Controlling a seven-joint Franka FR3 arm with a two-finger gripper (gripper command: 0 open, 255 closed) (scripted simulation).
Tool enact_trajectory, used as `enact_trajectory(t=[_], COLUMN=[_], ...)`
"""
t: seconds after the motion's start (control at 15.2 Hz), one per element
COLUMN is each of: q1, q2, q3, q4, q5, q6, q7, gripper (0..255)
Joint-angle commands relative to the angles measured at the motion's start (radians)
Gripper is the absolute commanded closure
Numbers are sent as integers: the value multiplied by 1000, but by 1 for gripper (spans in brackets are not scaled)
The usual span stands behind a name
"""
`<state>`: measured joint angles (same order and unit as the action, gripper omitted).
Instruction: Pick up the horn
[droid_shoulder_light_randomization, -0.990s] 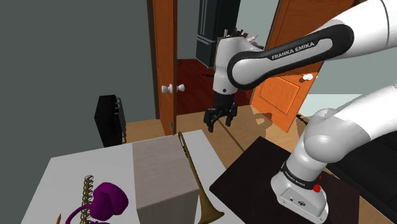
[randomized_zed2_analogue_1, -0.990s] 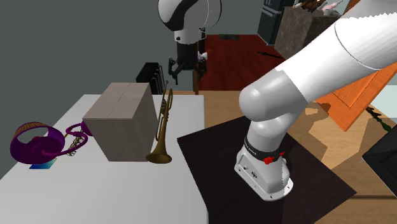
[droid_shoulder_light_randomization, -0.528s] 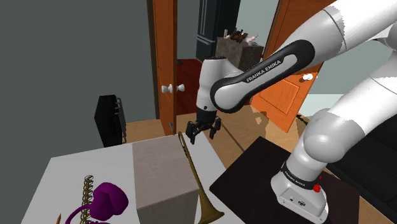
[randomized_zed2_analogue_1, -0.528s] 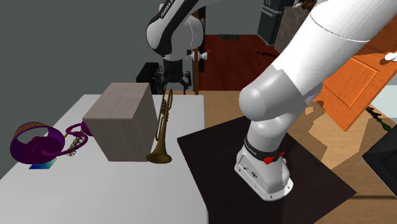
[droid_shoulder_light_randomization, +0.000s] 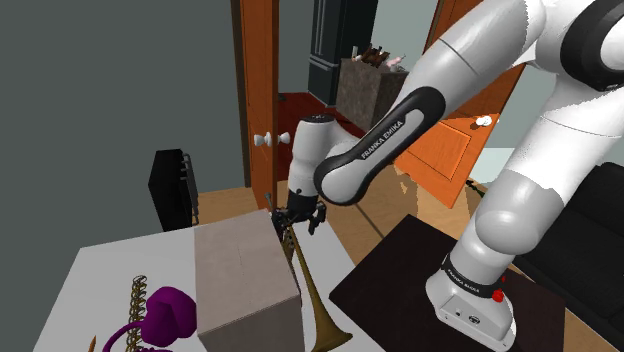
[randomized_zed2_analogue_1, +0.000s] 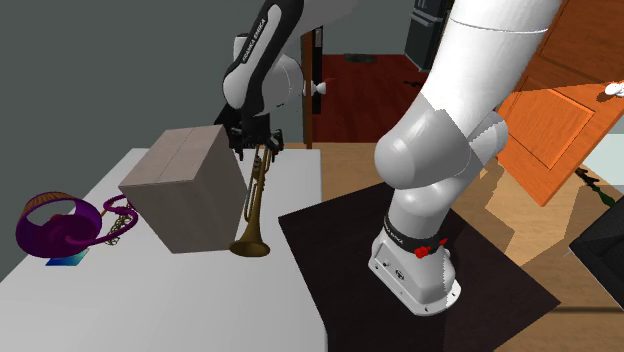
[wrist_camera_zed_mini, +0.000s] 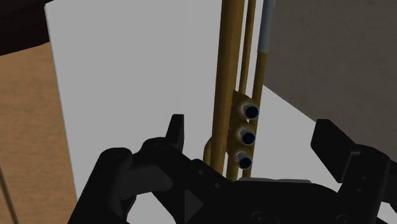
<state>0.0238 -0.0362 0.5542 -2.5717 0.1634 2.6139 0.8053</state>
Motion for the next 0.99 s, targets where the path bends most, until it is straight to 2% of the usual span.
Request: enact_trajectory(t=[0.0, 0.2, 0.33, 0.4, 0.92], q1=[-3, -4, -2, -3, -4], q2=[35, 92, 92, 90, 96], q3=[1, -4, -5, -5, -8], q4=[-3, -8, -8, -9, -6], q5=[-27, -81, -81, -78, -84], q6=[35, 92, 92, 91, 92], q7=[19, 55, 55, 53, 53], gripper=[0, 0, 0, 255, 255])
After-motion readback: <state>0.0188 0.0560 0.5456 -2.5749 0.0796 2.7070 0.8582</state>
